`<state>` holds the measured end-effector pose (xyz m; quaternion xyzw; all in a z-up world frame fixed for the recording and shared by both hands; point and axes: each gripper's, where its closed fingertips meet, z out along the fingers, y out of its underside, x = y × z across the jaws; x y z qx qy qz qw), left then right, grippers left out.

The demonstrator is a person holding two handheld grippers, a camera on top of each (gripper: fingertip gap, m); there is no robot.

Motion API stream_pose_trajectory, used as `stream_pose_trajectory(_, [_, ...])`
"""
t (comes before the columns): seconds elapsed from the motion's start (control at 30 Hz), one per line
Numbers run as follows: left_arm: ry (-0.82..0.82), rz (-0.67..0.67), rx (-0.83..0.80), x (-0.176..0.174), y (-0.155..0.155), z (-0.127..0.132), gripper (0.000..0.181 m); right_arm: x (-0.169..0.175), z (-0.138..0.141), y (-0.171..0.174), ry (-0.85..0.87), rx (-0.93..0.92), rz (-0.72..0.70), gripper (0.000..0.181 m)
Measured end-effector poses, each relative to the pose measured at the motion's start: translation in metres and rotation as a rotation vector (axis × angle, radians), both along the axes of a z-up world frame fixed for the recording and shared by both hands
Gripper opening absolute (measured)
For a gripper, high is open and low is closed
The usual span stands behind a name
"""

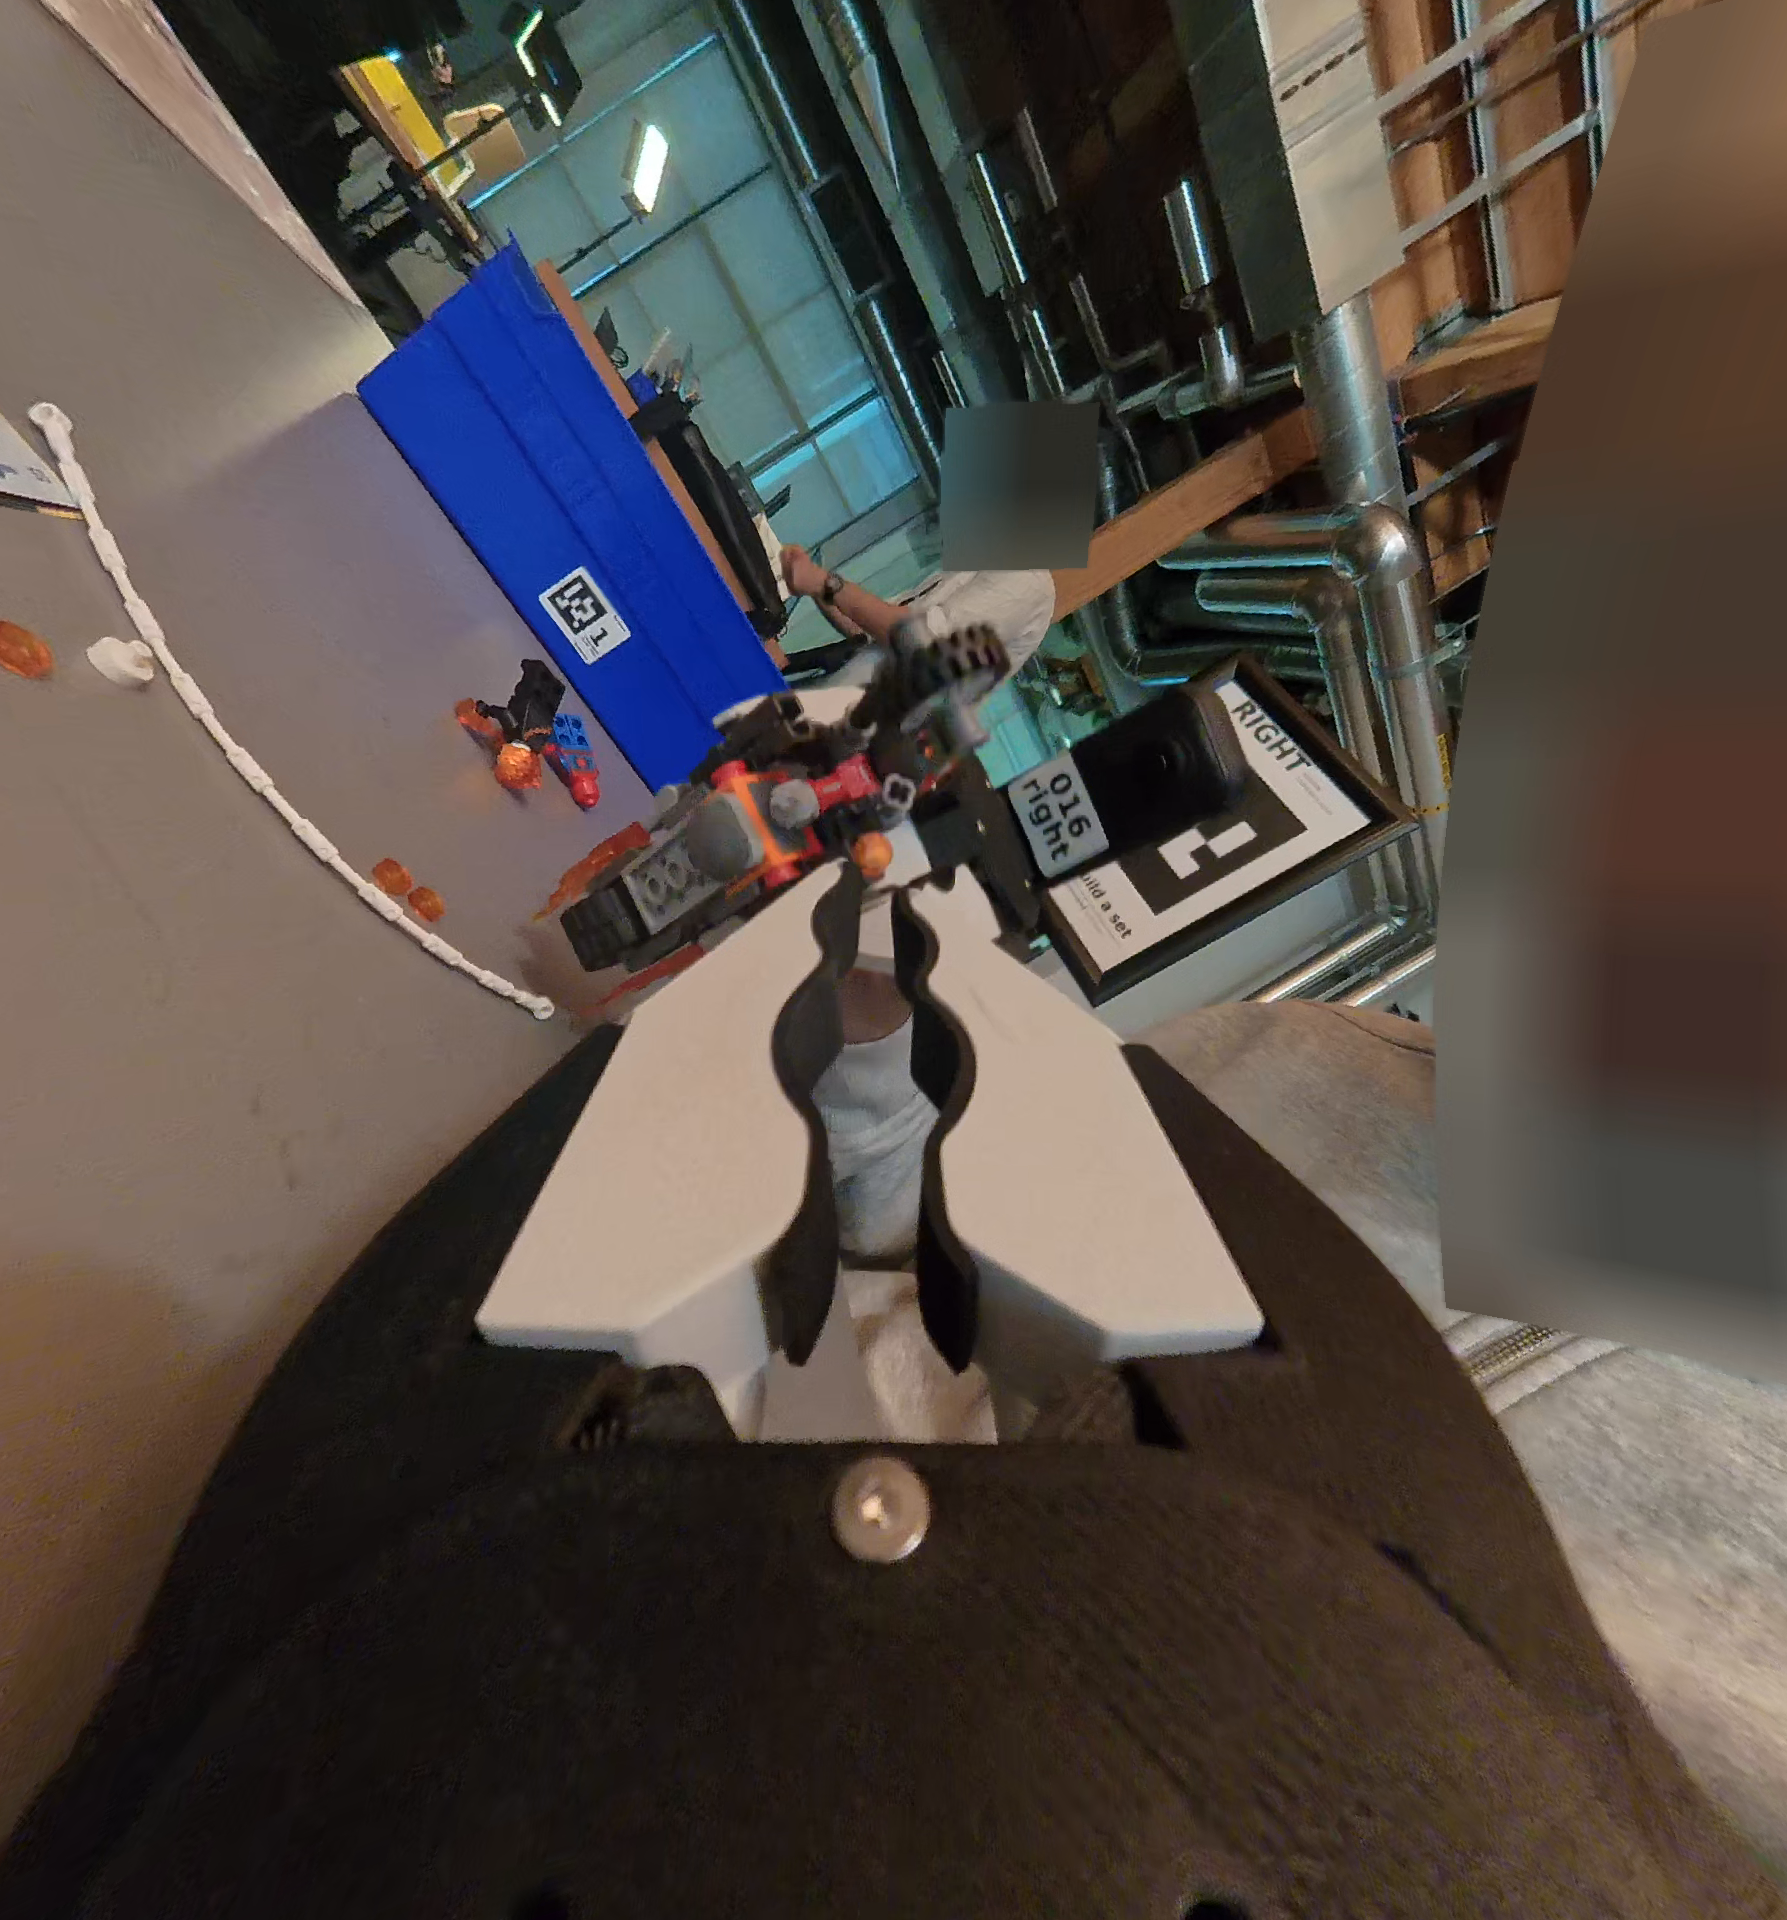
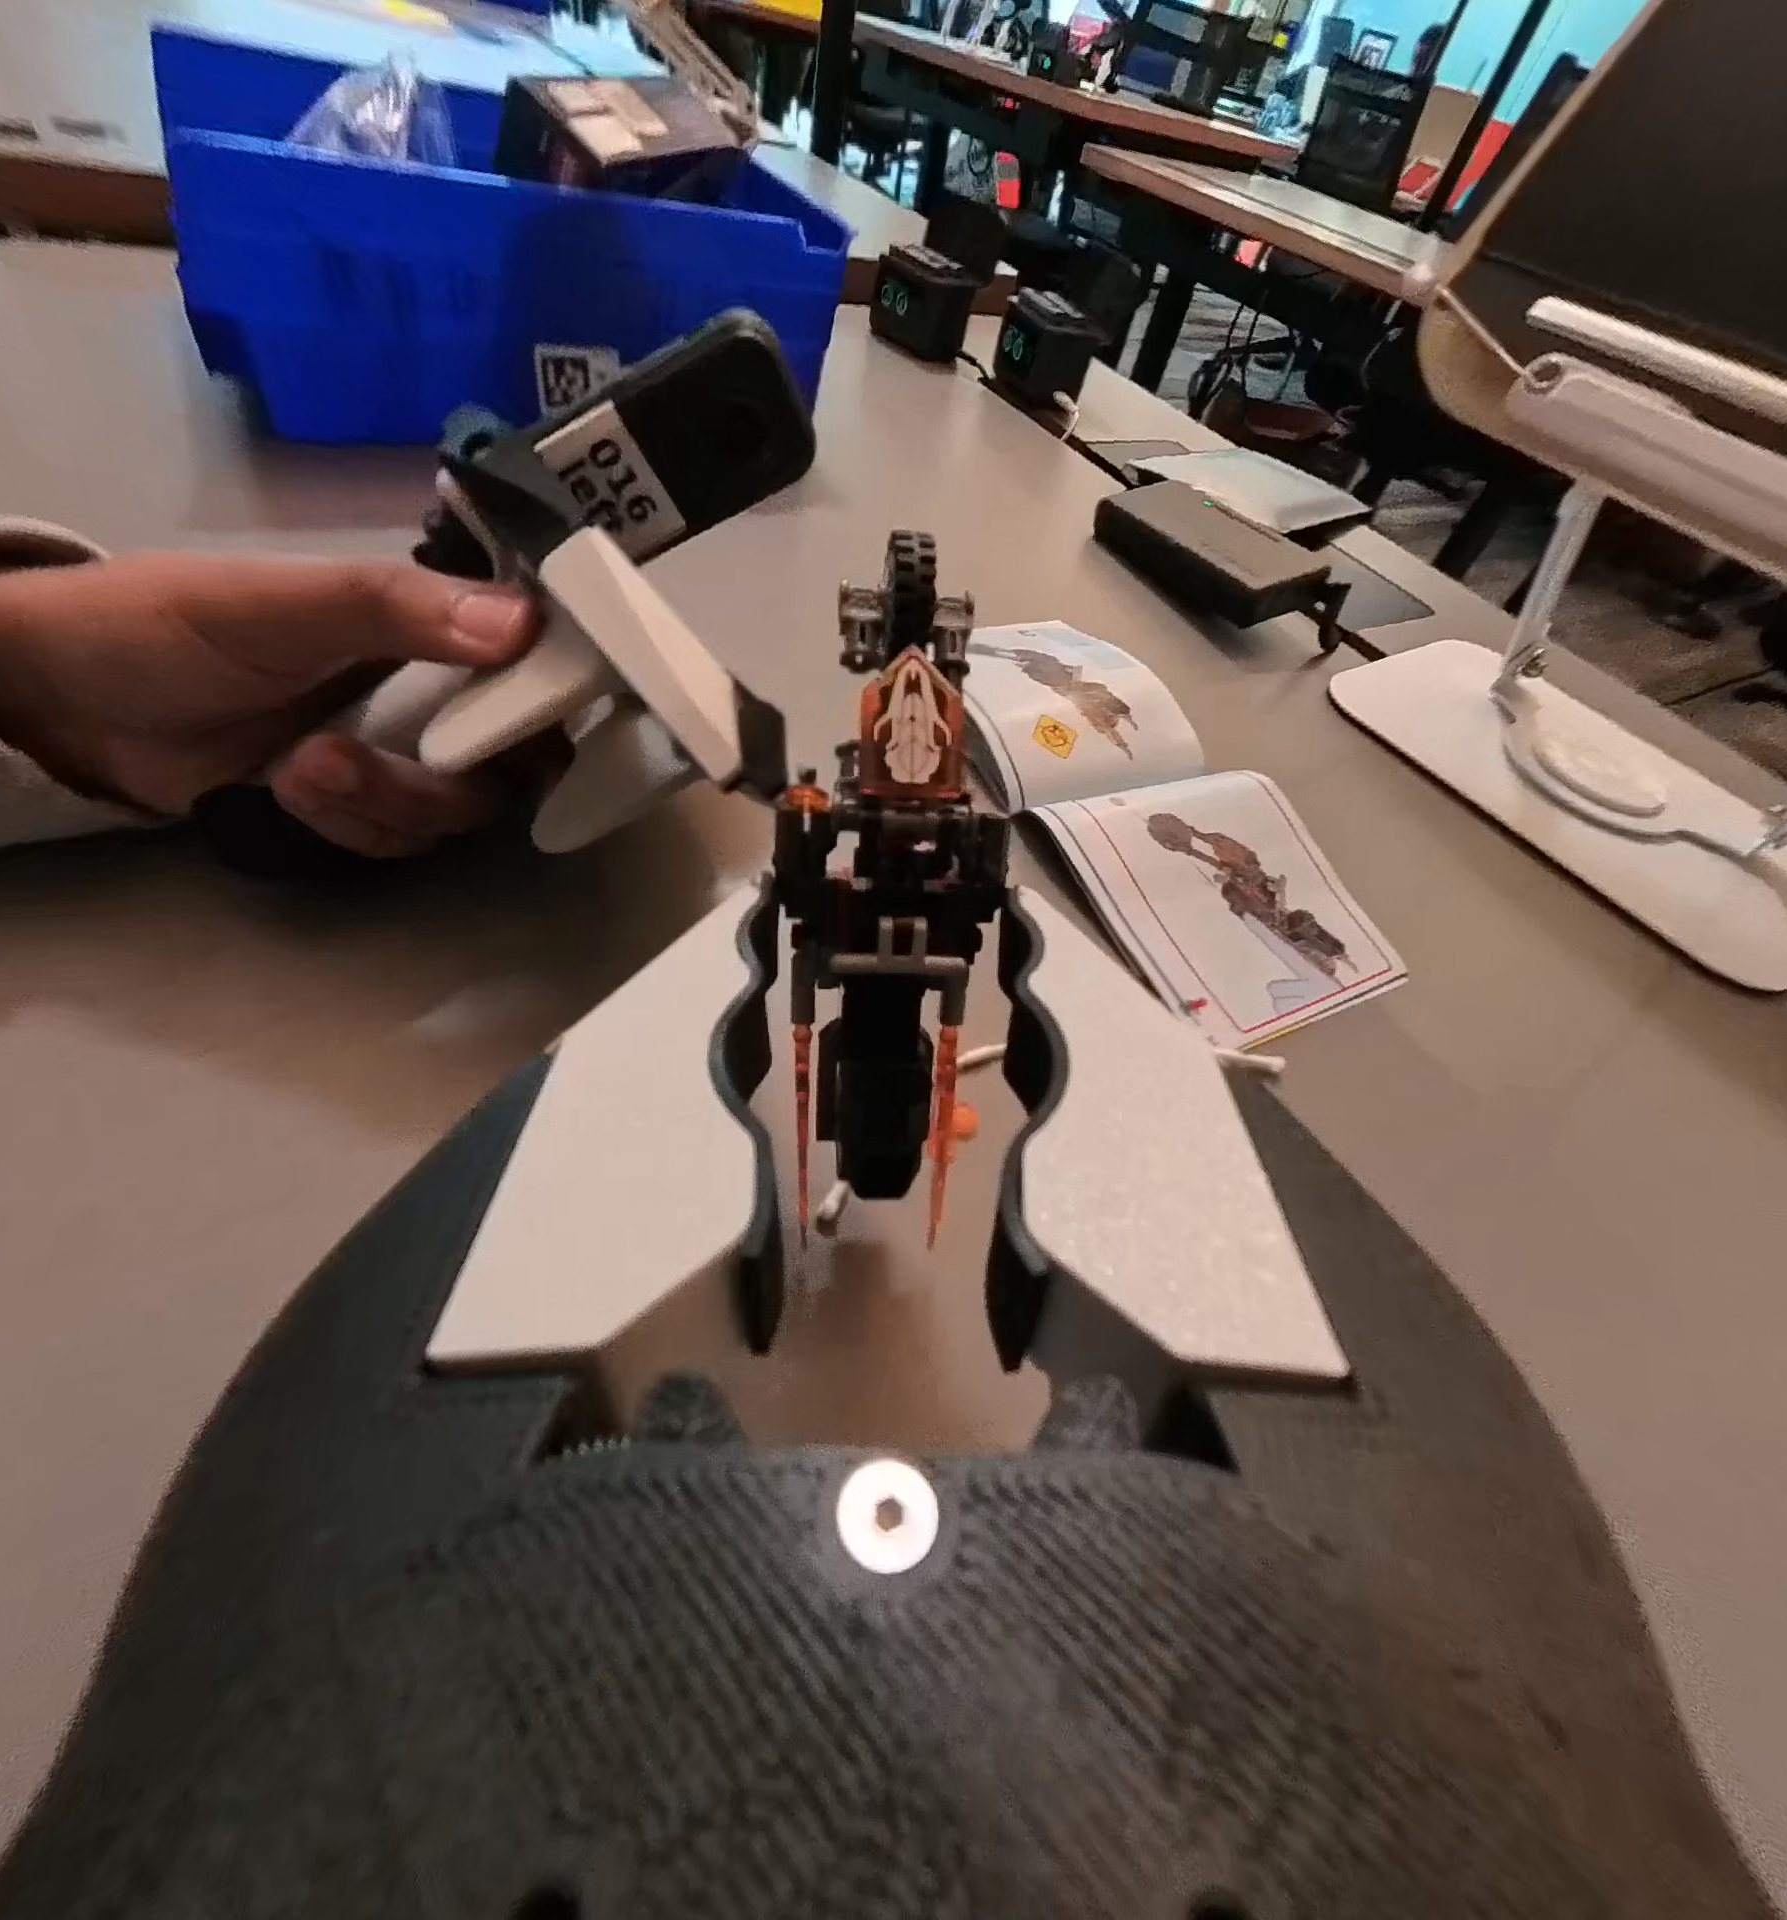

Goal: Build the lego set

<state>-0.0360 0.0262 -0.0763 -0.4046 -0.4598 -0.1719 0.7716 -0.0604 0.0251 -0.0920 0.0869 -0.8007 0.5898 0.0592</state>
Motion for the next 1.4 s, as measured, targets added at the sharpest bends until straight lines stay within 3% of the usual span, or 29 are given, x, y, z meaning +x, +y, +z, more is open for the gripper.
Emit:
stream_pose_trajectory(0.17, [0.011,-0.016,-0.092,0.001,0.010,-0.005,0.007,-0.004,-0.001,0.001,-0.182,-0.005,0.020,0.041])
stream_pose_trajectory(0.6, [-0.010,0.045,-0.135,-0.003,0.004,-0.010,0.011,0.007,-0.008,-0.007,-0.036,0.028,-0.019,0.041])
stream_pose_trajectory(1.4, [-0.031,0.067,-0.149,-0.005,0.000,-0.013,0.009,0.005,-0.018,-0.002,-0.062,0.053,0.061,0.045])
